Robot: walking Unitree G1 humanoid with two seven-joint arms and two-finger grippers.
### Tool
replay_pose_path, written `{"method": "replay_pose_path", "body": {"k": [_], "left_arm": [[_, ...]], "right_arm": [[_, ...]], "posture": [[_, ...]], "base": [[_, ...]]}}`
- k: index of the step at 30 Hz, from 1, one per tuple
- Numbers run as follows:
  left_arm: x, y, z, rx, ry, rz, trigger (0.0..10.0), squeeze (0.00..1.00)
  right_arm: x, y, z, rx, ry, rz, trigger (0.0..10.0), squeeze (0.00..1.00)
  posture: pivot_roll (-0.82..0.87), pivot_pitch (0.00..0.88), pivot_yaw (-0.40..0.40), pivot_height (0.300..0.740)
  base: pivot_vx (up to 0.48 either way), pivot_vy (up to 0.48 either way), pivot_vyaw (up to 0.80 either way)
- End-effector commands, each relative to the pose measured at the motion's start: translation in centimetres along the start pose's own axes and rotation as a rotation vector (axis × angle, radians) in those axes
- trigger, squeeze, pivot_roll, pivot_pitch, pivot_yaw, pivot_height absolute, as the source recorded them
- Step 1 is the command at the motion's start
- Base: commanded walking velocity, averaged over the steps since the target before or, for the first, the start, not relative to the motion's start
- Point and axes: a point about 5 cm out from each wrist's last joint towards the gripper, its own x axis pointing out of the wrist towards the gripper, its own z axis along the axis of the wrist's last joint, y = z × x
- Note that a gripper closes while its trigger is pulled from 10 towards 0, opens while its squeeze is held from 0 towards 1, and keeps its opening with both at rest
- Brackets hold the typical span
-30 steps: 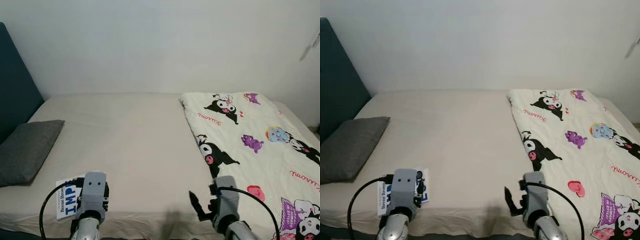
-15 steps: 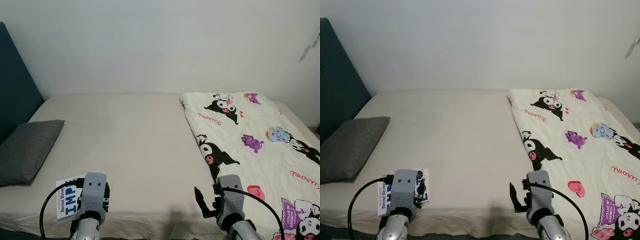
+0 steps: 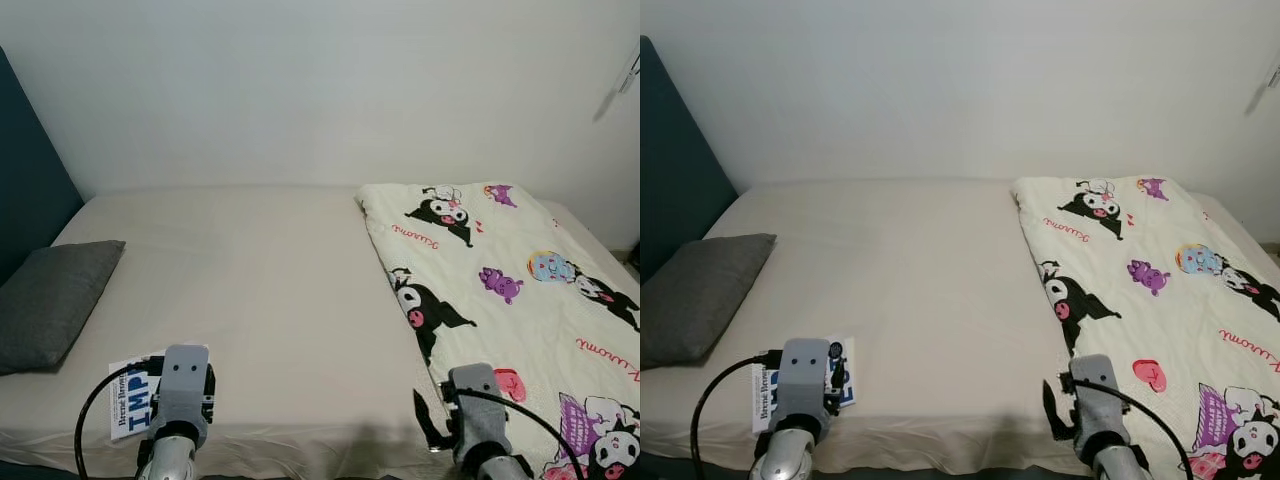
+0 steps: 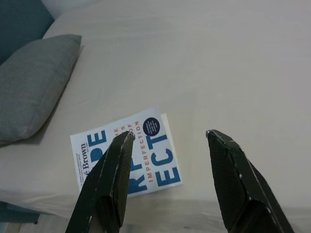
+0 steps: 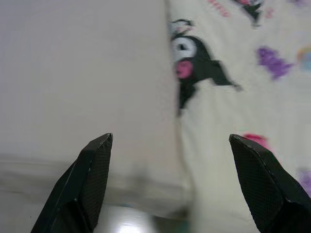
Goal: Clean up the room
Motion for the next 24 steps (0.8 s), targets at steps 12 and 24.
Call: {"method": "replay_pose_path", "body": {"k": [12, 24], "left_arm": [[-0.3, 0.3, -0.4, -0.001, 0.018, 0.011, 10.0, 0.00], [-0.2, 0.2, -0.5, -0.001, 0.019, 0.007, 10.0, 0.00]], "right_arm": [[0.4, -3.2, -2.5, -0.296, 0.093, -0.165, 10.0, 0.00], [0.2, -4.4, -2.7, -0.622, 0.049, -0.281, 10.0, 0.00]], "posture": [[-0.02, 0.163, -0.008, 0.740], [-0.03, 0.166, -0.007, 0.740]], "base": [[0.000, 0.000, 0.00], [0.000, 0.000, 0.00]]}}
